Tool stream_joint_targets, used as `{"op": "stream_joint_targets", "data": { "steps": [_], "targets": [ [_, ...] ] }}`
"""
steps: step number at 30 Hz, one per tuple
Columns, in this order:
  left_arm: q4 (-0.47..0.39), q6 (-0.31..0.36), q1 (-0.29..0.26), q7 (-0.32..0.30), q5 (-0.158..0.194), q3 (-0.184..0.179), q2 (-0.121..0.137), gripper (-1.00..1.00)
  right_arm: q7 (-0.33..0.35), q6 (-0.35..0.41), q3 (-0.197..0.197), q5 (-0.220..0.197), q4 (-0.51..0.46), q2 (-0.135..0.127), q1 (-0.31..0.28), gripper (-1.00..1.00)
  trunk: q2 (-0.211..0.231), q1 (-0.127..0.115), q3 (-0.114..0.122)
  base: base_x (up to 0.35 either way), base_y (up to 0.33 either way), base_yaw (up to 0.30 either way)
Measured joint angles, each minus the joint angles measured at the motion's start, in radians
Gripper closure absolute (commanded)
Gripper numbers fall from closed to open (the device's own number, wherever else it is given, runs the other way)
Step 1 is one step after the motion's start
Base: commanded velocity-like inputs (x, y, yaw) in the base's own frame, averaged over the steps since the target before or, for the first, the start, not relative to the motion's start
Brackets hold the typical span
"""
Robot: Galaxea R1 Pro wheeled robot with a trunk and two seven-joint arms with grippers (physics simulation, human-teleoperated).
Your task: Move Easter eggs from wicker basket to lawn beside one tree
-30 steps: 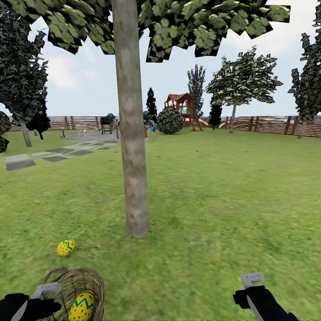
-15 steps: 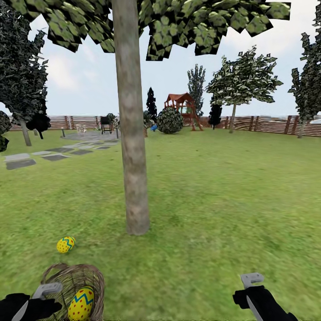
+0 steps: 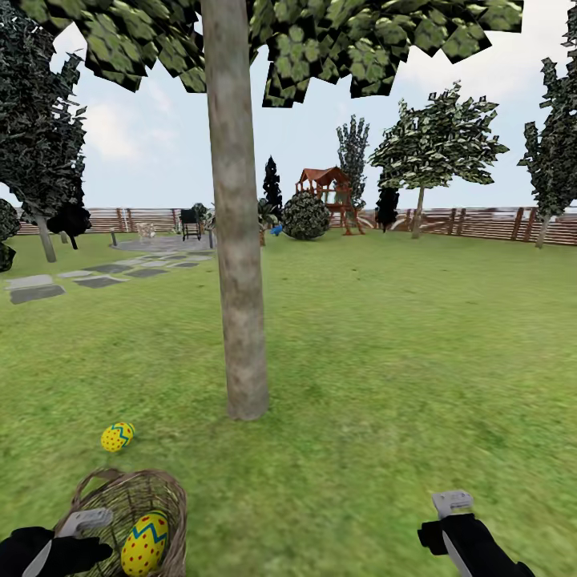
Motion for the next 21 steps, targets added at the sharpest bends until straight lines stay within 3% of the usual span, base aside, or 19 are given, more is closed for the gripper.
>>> {"op": "stream_joint_targets", "data": {
  "steps": [10, 21],
  "targets": [
    [0.000, 0.000, 0.000, 0.000, 0.000, 0.000, -0.007, -1.00, 0.000, 0.000, 0.002, 0.001, 0.000, 0.002, 0.000, -1.00, 0.000, 0.000, 0.000, 0.294, 0.000, 0.000],
    [0.000, 0.000, 0.000, 0.002, 0.000, -0.001, -0.020, -1.00, 0.000, 0.000, 0.003, 0.002, 0.000, 0.003, 0.000, -1.00, 0.000, 0.000, 0.000, 0.040, 0.000, 0.000]
  ]
}}
